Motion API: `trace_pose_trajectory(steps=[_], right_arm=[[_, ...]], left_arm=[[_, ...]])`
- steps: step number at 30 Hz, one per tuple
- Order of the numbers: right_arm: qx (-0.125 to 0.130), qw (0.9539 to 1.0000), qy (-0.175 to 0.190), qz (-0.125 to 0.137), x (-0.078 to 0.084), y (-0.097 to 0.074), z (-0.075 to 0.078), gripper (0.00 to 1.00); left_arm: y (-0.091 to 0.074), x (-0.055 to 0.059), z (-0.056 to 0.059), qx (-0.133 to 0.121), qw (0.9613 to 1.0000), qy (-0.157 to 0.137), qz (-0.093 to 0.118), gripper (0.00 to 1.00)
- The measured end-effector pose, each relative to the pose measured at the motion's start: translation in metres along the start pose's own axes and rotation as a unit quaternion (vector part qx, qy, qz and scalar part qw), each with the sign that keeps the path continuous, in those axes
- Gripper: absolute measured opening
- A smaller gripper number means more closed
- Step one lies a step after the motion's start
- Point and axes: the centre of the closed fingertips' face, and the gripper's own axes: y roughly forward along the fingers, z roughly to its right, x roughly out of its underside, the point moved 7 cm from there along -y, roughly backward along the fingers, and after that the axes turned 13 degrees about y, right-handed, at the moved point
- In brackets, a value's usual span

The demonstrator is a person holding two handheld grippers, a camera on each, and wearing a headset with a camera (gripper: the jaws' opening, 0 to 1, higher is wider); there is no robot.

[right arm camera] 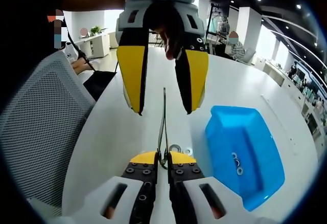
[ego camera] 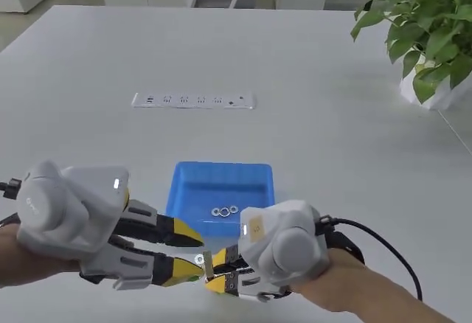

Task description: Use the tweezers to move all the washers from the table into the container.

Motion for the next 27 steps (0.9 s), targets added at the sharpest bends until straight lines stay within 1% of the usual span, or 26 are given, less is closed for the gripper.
trace_pose_trajectory(steps=[3, 5, 7, 9, 11, 13, 15, 17, 21, 24, 27], right_arm=[[-0.001, 1.0000, -0.001, 0.002, -0.002, -0.003, 0.000, 0.08], [-0.002, 1.0000, -0.003, 0.002, -0.003, -0.006, -0.001, 0.08], [-0.002, 1.0000, -0.004, 0.004, -0.006, -0.009, -0.002, 0.08], [-0.003, 1.0000, -0.005, 0.004, -0.007, -0.012, -0.002, 0.08], [-0.001, 1.0000, -0.007, 0.005, -0.009, -0.015, -0.003, 0.08], [-0.001, 0.9999, -0.009, 0.007, -0.012, -0.018, -0.004, 0.08], [0.000, 0.9999, -0.012, 0.008, -0.015, -0.021, -0.005, 0.08], [0.000, 0.9999, -0.015, 0.008, -0.017, -0.023, -0.005, 0.08], [-0.003, 0.9997, -0.019, 0.012, -0.023, -0.029, -0.006, 0.08], [-0.004, 0.9997, -0.020, 0.014, -0.026, -0.033, -0.005, 0.08], [-0.005, 0.9996, -0.022, 0.014, -0.030, -0.038, -0.004, 0.08]], left_arm=[[-0.003, 0.001, 0.003, -0.005, 1.0000, -0.006, 0.001, 0.29], [-0.004, 0.002, 0.004, -0.015, 0.9997, -0.020, 0.004, 0.35], [-0.006, 0.002, 0.007, -0.020, 0.9996, -0.017, 0.009, 0.37], [-0.008, 0.002, 0.010, -0.024, 0.9992, -0.028, 0.012, 0.39], [-0.010, 0.003, 0.013, -0.029, 0.9991, -0.027, 0.012, 0.42], [-0.011, 0.003, 0.016, -0.034, 0.9987, -0.036, 0.011, 0.45], [-0.012, 0.004, 0.019, -0.039, 0.9987, -0.031, 0.012, 0.47], [-0.013, 0.004, 0.020, -0.043, 0.9982, -0.039, 0.014, 0.49], [-0.015, 0.006, 0.021, -0.055, 0.9972, -0.050, 0.009, 0.57], [-0.017, 0.007, 0.023, -0.063, 0.9967, -0.051, 0.010, 0.61], [-0.020, 0.009, 0.023, -0.073, 0.9955, -0.060, 0.007, 0.65]])
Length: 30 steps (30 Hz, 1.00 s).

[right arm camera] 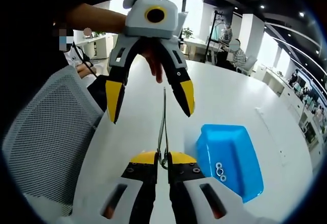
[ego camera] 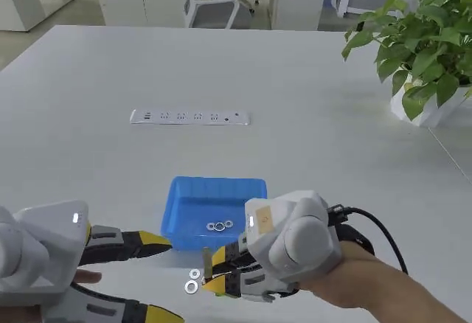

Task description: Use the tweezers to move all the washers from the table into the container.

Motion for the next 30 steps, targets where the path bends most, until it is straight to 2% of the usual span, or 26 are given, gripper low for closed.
trace_pose_trajectory(steps=[11, 19, 30], right_arm=[[0.005, 0.9998, -0.008, 0.016, -0.018, -0.021, 0.010, 0.08], [0.005, 0.9997, -0.019, 0.017, -0.028, -0.029, 0.022, 0.08], [0.015, 0.9992, -0.027, 0.024, -0.033, -0.034, 0.044, 0.08]], left_arm=[[-0.009, 0.008, 0.002, -0.024, 0.9995, -0.019, -0.012, 0.82], [-0.011, 0.011, 0.000, -0.039, 0.9987, -0.026, -0.018, 0.95], [-0.014, 0.011, -0.004, -0.044, 0.9986, -0.029, -0.012, 0.99]])
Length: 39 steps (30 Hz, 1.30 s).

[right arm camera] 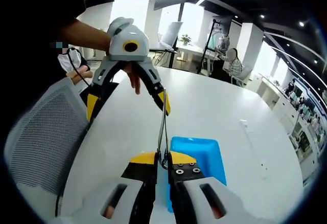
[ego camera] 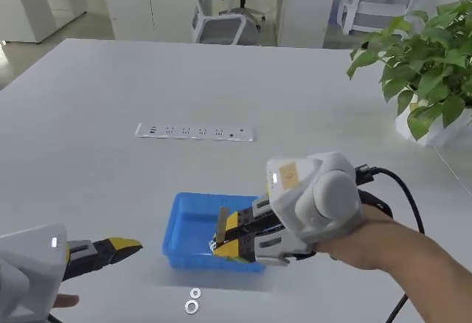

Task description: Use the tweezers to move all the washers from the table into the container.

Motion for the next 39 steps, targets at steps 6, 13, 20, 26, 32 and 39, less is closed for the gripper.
trace_pose_trajectory(steps=[6, 13, 20, 26, 32, 39], right_arm=[[0.005, 1.0000, 0.000, -0.002, 0.004, -0.001, 0.012, 0.08], [0.011, 0.9999, 0.002, 0.000, 0.009, 0.000, 0.025, 0.08], [0.021, 0.9998, 0.003, -0.002, 0.018, 0.004, 0.040, 0.08], [0.022, 0.9997, 0.007, -0.008, 0.028, 0.009, 0.046, 0.08], [0.020, 0.9996, 0.012, -0.013, 0.038, 0.014, 0.052, 0.08], [0.014, 0.9996, 0.016, -0.017, 0.046, 0.018, 0.056, 0.08]], left_arm=[[0.001, 0.000, -0.004, -0.003, 1.0000, -0.006, 0.001, 0.99], [0.002, 0.001, -0.009, -0.003, 0.9999, -0.012, 0.002, 0.99], [0.003, 0.001, -0.019, -0.005, 0.9999, -0.014, 0.007, 0.99], [0.004, -0.001, -0.026, -0.007, 0.9999, -0.012, 0.006, 0.98], [0.007, -0.010, -0.035, -0.004, 0.9997, -0.017, 0.019, 0.89], [0.014, -0.017, -0.044, 0.005, 0.9998, -0.008, 0.018, 0.80]])
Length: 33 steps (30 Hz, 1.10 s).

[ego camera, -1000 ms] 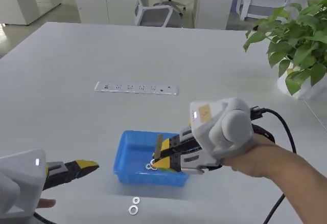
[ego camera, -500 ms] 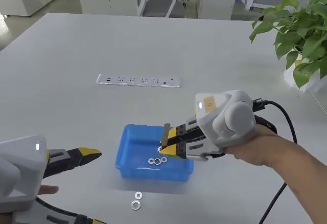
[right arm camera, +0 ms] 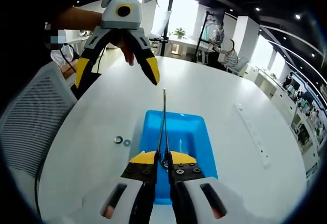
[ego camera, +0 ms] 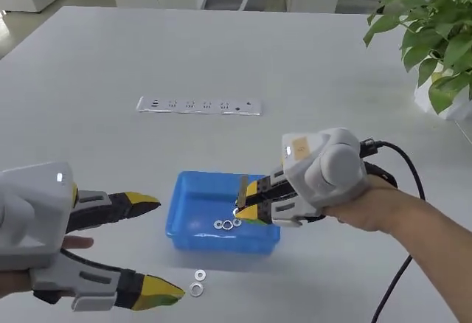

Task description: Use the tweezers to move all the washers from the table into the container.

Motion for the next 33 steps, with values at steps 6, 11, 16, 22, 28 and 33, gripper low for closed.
trace_pose_trajectory(steps=[6, 11, 16, 22, 28, 33], right_arm=[[-0.006, 1.0000, 0.003, -0.005, 0.006, 0.004, 0.002, 0.08], [-0.010, 0.9999, 0.010, -0.007, 0.009, 0.007, 0.002, 0.08], [-0.007, 0.9999, 0.012, -0.006, 0.012, 0.009, 0.003, 0.08], [-0.010, 0.9998, 0.015, -0.008, 0.015, 0.012, 0.006, 0.08], [-0.014, 0.9997, 0.014, -0.015, 0.019, 0.015, 0.007, 0.08], [-0.019, 0.9995, 0.012, -0.021, 0.022, 0.018, 0.008, 0.09]], left_arm=[[0.007, -0.011, -0.007, 0.013, 0.9998, 0.011, 0.012, 0.66], [0.015, -0.017, -0.012, 0.025, 0.9994, 0.022, 0.006, 0.57], [0.024, -0.025, -0.018, 0.031, 0.9984, 0.046, 0.010, 0.46], [0.040, -0.037, -0.029, 0.029, 0.9964, 0.077, 0.018, 0.37], [0.055, -0.049, -0.037, 0.038, 0.9943, 0.096, 0.025, 0.29], [0.065, -0.052, -0.042, 0.048, 0.9918, 0.117, 0.022, 0.25]])
